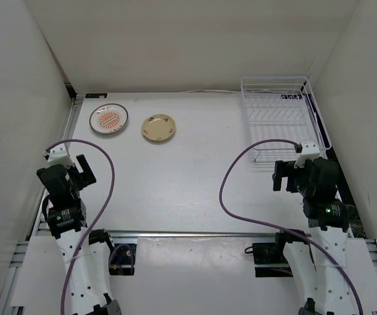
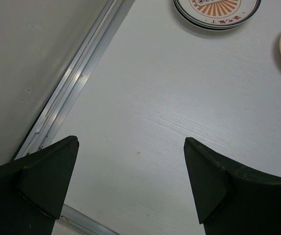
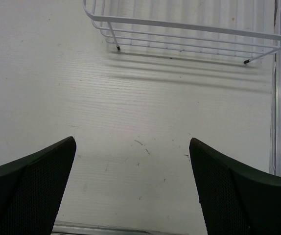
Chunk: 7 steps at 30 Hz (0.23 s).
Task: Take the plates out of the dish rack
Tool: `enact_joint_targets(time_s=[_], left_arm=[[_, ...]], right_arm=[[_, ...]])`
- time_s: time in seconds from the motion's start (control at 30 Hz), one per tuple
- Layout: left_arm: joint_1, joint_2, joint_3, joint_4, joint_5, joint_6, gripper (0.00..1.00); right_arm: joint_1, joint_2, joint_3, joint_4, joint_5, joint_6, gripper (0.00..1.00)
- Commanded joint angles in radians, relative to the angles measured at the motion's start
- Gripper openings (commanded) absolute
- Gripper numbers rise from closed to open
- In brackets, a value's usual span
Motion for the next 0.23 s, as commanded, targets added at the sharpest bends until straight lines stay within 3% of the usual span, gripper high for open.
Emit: enact_joint_targets(time_s=[0.0,0.2], left_arm=[[0.016,0.011,-0.002,0.002,0.021,-0.007,1.0],[0.035,0.011,-0.002,0.002,0.021,-0.007,1.0]], right_arm=[[0.003,-0.043,-0.022,0.026,0.015,0.022,1.0],[-0.016,-0.068,-0.031,0.017,-0.019,0.047,1.0]])
